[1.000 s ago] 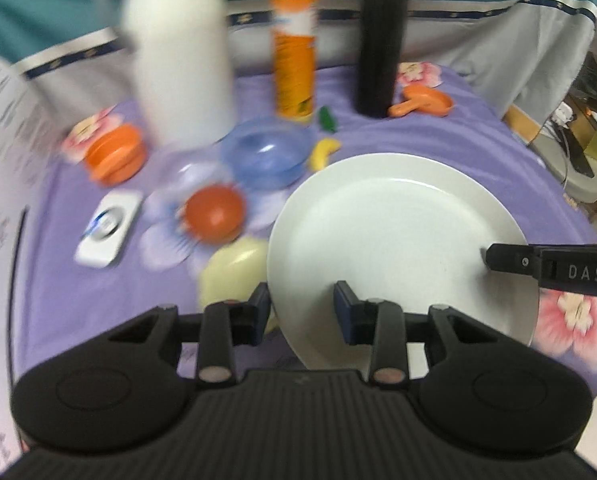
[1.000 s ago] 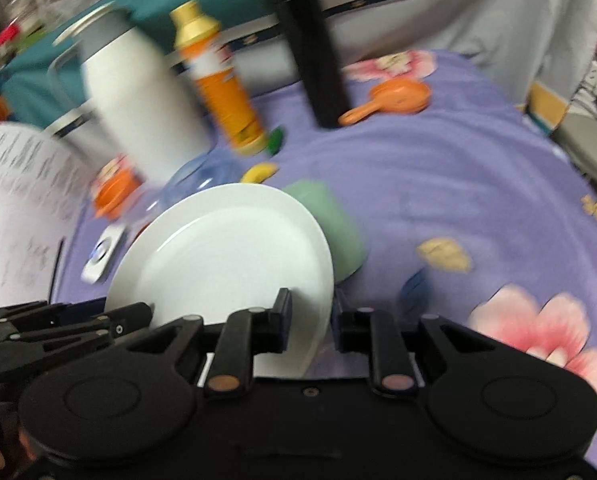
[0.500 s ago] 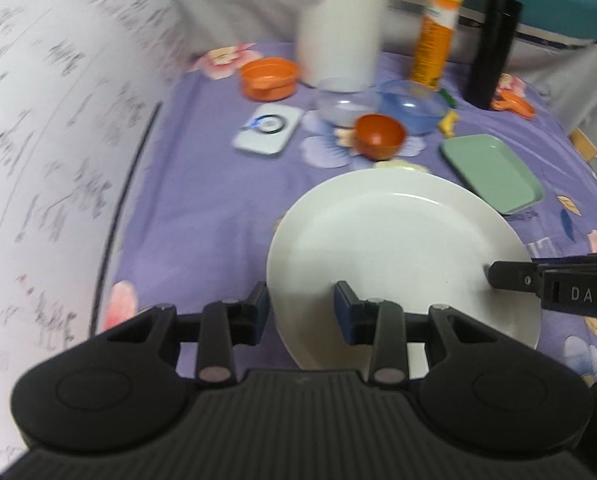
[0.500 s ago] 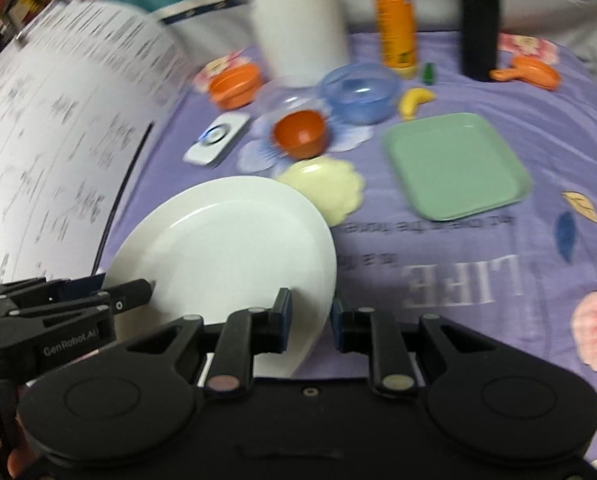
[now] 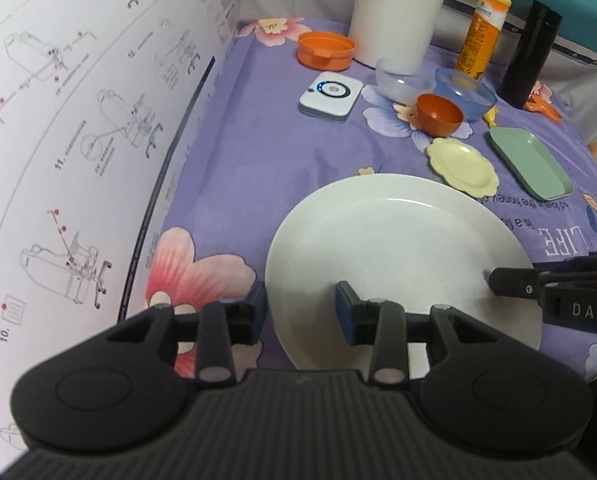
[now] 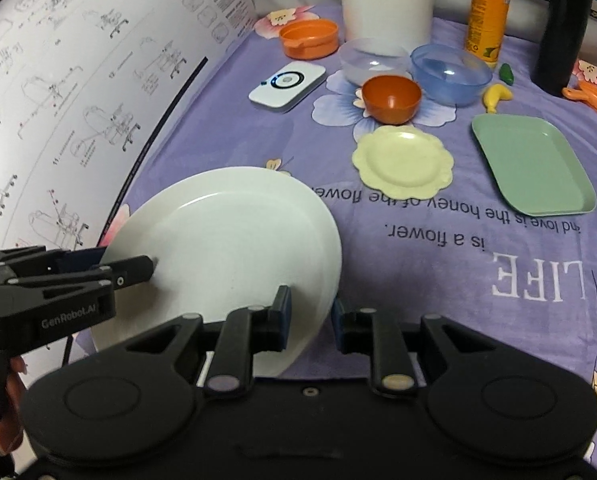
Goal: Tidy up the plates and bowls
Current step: 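Lift and carry the white plate with both grippers toward the instruction booklet, then lower the white plate onto the cloth and open both grippers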
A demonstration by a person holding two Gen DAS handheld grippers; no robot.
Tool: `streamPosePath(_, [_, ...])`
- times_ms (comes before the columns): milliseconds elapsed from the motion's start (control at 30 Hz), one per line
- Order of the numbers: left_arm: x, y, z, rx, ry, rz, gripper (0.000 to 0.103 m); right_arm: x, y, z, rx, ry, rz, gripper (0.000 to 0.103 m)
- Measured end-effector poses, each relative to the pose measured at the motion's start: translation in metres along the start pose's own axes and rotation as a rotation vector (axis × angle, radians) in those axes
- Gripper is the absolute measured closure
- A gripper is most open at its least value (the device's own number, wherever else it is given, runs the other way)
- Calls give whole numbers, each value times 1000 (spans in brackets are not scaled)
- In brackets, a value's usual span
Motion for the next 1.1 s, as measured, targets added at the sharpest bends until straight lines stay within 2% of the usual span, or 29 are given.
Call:
streamPosePath(633, [-15,4,-28,53,25,-13,67,-20,8,-18,46,30,-39,80])
streamPosePath(733, [-16,4,-29,56,24,-7,64,-21,9,-20,52,23,-42,78])
streamPosePath(800, [-17,3,-29,55,23,-6,55,-21,9,-21,52,10,-42,71])
streamPosePath(833, [-16,3,-29,53,13,-3,35,-20,8,-21,50,6,-40,57])
streamPosePath(867, [-15,2,-28,48,-3,1,13,-20,7,-20,37,5,-33,34])
streamPosePath(900, [-14,1,-28,37,-28,6,0,-19,7,-16,24,9,-26,22])
streamPosePath(933, [-12,1,-26,26,-53,10,0,-19,5,-13,4,12,-18,4])
streamPosePath(967, [-11,0,-26,23,-67,14,0,-19,4,-9,-14,11,-10,0])
streamPosePath(1100, [-1,-4,-28,56,-79,61,0,-25,1,4,-46,22,-1,0])
Point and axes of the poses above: each gripper's, at about its wrist camera, not at the fingertips, and z roughly against the way its jaws point, x to its left, y to its underside, the point moved 4 cm from there along -z, roughly the way its jaws point, and after that the axes turned 14 degrees about -y, right-handed, at the moved point
